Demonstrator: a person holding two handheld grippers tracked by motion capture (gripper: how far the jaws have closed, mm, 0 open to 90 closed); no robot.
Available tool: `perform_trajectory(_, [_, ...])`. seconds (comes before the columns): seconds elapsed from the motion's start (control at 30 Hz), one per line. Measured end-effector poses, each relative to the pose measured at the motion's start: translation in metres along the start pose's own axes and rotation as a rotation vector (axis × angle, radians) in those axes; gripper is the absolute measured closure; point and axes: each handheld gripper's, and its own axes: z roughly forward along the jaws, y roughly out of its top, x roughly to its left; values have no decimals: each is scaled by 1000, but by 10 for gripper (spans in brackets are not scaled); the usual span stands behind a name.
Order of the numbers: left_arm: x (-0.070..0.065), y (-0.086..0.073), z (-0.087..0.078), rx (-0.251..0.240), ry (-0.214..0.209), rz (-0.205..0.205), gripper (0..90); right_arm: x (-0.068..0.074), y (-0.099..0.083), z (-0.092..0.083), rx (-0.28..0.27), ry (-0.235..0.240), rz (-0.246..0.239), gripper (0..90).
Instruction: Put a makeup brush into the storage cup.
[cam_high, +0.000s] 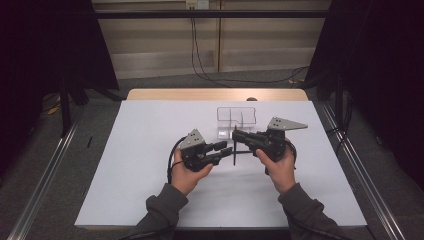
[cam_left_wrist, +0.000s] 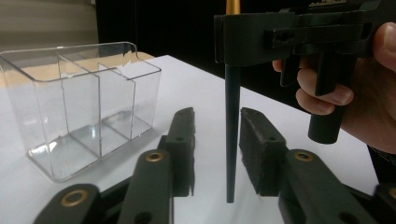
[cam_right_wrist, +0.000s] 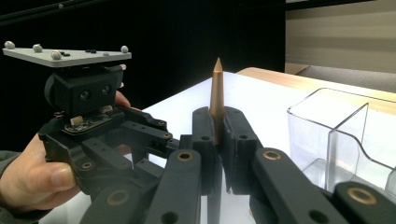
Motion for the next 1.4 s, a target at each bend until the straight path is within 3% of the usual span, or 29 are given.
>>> perform_trajectory(0.37, [6, 2, -2, 1, 3, -15, 472, -2, 0, -5, -12, -7, -14, 844])
perform_trajectory(0.87, [9, 2, -3, 17, 10, 15, 187, -6, 3, -13, -29, -19, -33, 843])
perform_trajectory(1.33, [12, 7, -13, -18, 7, 14, 38, -7, 6, -16, -37, -25, -51, 843])
perform_trajectory(1.4, [14, 8, -15, -6, 7, 29, 29, -7, 6, -16, -40, -24, -52, 843])
